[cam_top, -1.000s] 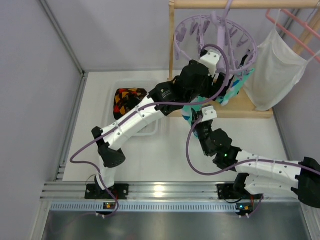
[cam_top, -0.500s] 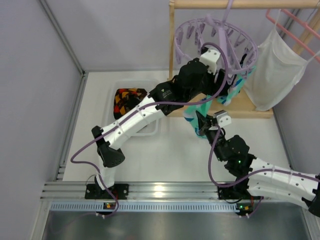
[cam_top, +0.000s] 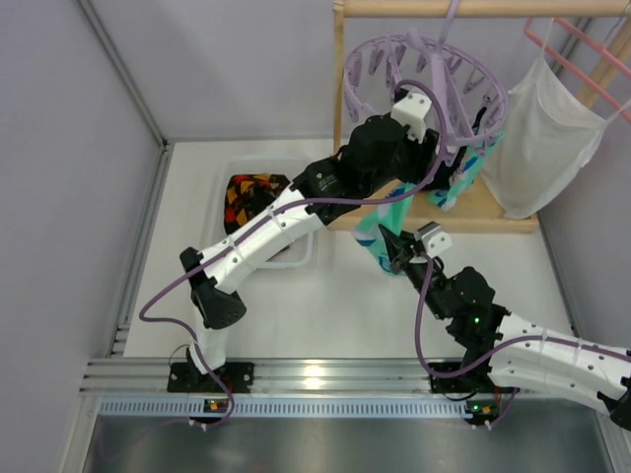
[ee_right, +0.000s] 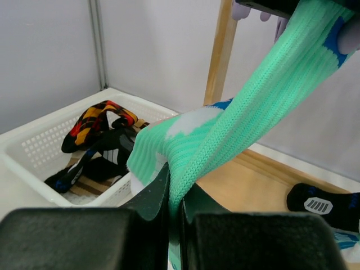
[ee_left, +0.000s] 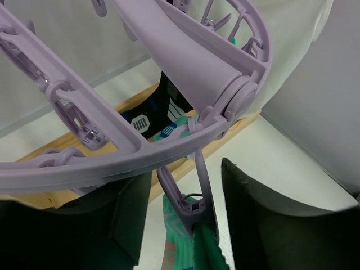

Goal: Remove the socks clipped to the hanger

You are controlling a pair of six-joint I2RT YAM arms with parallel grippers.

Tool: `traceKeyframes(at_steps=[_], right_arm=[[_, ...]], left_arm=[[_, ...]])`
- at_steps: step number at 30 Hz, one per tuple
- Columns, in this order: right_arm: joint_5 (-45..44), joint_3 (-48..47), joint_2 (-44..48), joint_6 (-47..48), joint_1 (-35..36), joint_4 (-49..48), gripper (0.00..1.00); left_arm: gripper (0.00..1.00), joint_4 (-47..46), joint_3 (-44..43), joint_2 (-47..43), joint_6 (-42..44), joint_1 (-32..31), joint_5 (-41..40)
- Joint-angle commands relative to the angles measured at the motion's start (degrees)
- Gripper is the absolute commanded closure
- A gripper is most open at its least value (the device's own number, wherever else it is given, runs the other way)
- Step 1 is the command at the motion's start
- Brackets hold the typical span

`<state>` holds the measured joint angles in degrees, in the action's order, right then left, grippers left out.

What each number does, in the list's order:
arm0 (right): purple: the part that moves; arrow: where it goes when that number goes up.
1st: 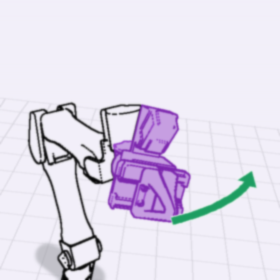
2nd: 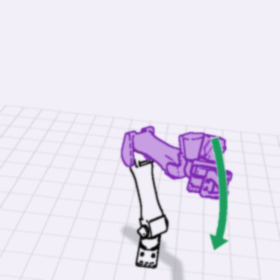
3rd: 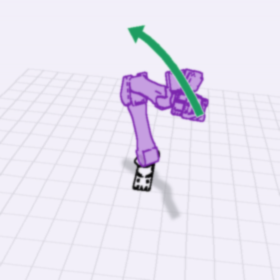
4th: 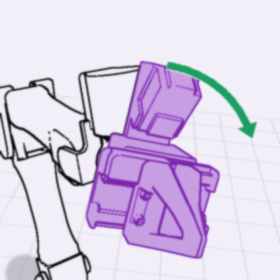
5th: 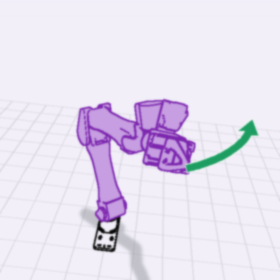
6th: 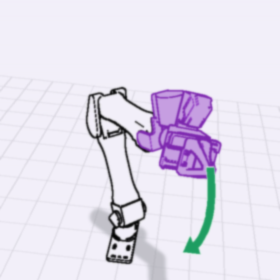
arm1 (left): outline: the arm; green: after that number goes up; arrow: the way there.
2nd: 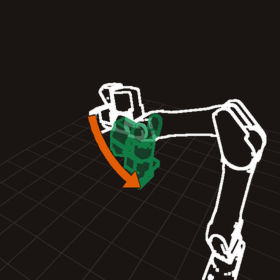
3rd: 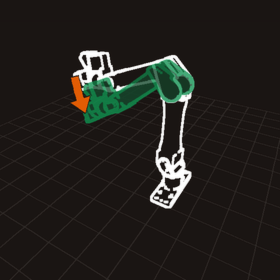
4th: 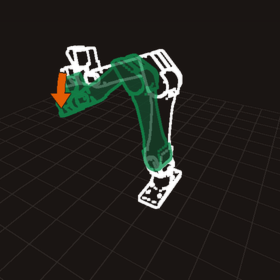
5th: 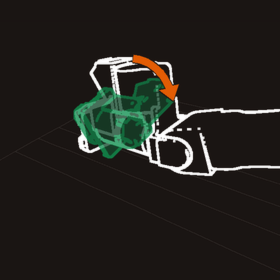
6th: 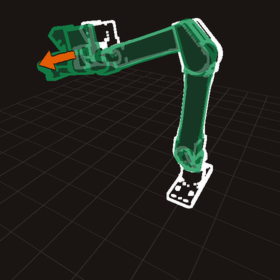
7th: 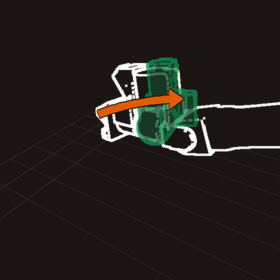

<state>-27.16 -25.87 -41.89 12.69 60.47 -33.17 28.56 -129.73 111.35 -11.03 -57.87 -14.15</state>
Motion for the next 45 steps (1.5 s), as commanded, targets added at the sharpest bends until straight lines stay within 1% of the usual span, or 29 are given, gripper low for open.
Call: traceKeyframes(at_steps=[1,2,3,4,6,9,10,13,14,17,18,19,21,23,24,26,27,30,31,32,34,36,37,38,39,41,42,43,45], right_arm=[[4.66,0.55,0.41,0.58,-0.09,1.70,1.00],[5.09,0.73,0.58,0.58,-0.09,1.79,1.00],[5.27,0.99,0.58,0.58,-0.09,2.14,1.00],[5.45,1.17,0.75,0.50,-0.09,2.14,1.00],[6.06,2.48,1.28,0.06,-0.09,2.32,1.00],[5.80,5.12,2.59,-1.08,-0.09,2.76,1.00],[5.63,5.73,3.04,-1.43,-0.09,3.02,1.00],[5.01,8.72,5.32,-3.45,-0.09,3.02,1.00],[4.23,9.86,6.72,-4.68,-0.09,3.11,1.00],[4.13,10.57,8.57,-6.09,-0.09,4.68,1.00],[4.22,10.31,8.93,-6.36,-0.09,5.65,1.00],[4.22,9.96,9.02,-7.23,-0.09,6.70,1.00],[3.96,9.26,9.28,-8.55,-0.09,9.52,1.00],[2.99,8.56,8.85,-10.49,-0.09,11.01,1.00],[2.81,8.29,8.49,-11.10,-0.09,12.59,1.00],[2.64,6.71,6.74,-12.33,-0.09,14.26,1.00],[2.64,5.40,6.04,-12.34,-0.17,15.66,1.00],[2.72,3.02,2.61,-14.53,-0.44,16.47,1.00],[2.81,1.19,1.64,-14.97,-0.70,16.47,1.00],[3.42,0.13,-0.28,-14.97,-0.79,16.12,1.00],[4.74,-3.38,-2.49,-14.71,-1.05,14.81,1.00],[7.02,-6.55,-6.44,-14.62,-1.23,14.10,1.00],[8.16,-10.22,-7.93,-14.01,-1.49,14.01,1.00],[9.91,-12.34,-11.43,-13.75,-1.58,13.83,1.00],[10.80,-14.54,-13.37,-13.48,-1.75,13.83,1.00],[14.30,-21.66,-19.85,-13.30,-2.46,13.83,1.00],[15.98,-24.12,-22.07,-11.48,-2.98,13.92,1.00],[17.91,-29.10,-24.44,-11.89,-4.55,13.92,1.00],[23.01,-33.96,-31.13,-12.34,-6.23,13.48,1.00]], left_arm=[[0.48,-7.02,0.18,-1.66,0.74,0.83,1.06],[0.52,-7.20,0.18,-1.66,0.83,0.91,1.06],[0.60,-7.37,0.18,-1.49,1.01,1.00,0.97],[0.62,-7.46,0.18,-1.57,1.09,1.18,0.97],[0.75,-7.55,0.18,-1.40,1.27,1.26,0.79],[0.87,-7.46,0.44,-1.49,1.36,1.44,0.27],[0.89,-7.46,0.53,-1.57,1.36,1.53,0.18],[0.89,-7.46,0.71,-1.57,1.36,1.44,-0.09],[0.85,-7.46,0.97,-1.66,1.27,1.44,0.00],[0.68,-7.38,2.55,-2.80,0.31,1.44,0.88],[0.51,-7.46,4.73,-3.41,-0.13,1.44,0.53],[0.41,-7.20,6.06,-4.12,-1.18,1.53,-0.60],[0.24,-7.46,11.13,-6.75,-2.15,1.44,-2.19],[0.16,-7.29,15.62,-10.70,-3.82,1.44,-6.03],[0.04,-7.37,20.52,-12.37,-4.44,1.44,-7.63],[0.02,-7.20,26.43,-17.90,-6.63,1.44,-14.19],[0.02,-7.11,32.64,-22.27,-8.03,1.53,-16.59],[0.02,-6.93,43.29,-30.55,-11.11,2.31,-23.79],[0.02,-5.19,49.43,-36.06,-14.17,3.19,-24.34],[0.02,-3.79,52.36,-38.64,-16.11,4.33,-24.17],[0.02,0.34,59.11,-45.65,-19.64,10.21,-22.42],[0.02,3.60,61.34,-49.46,-20.26,14.95,-23.28],[0.02,5.35,61.70,-51.74,-20.18,16.02,-25.03],[0.02,10.42,61.18,-52.63,-20.17,16.73,-25.92],[0.02,12.56,60.57,-53.42,-20.17,18.13,-26.97],[0.02,18.08,59.34,-56.32,-19.65,19.02,-28.65],[0.02,19.59,57.77,-57.64,-18.69,19.45,-28.91],[0.02,20.56,57.14,-60.87,-18.16,19.46,-30.13],[0.02,22.15,55.82,-64.57,-15.71,19.46,-31.02]])
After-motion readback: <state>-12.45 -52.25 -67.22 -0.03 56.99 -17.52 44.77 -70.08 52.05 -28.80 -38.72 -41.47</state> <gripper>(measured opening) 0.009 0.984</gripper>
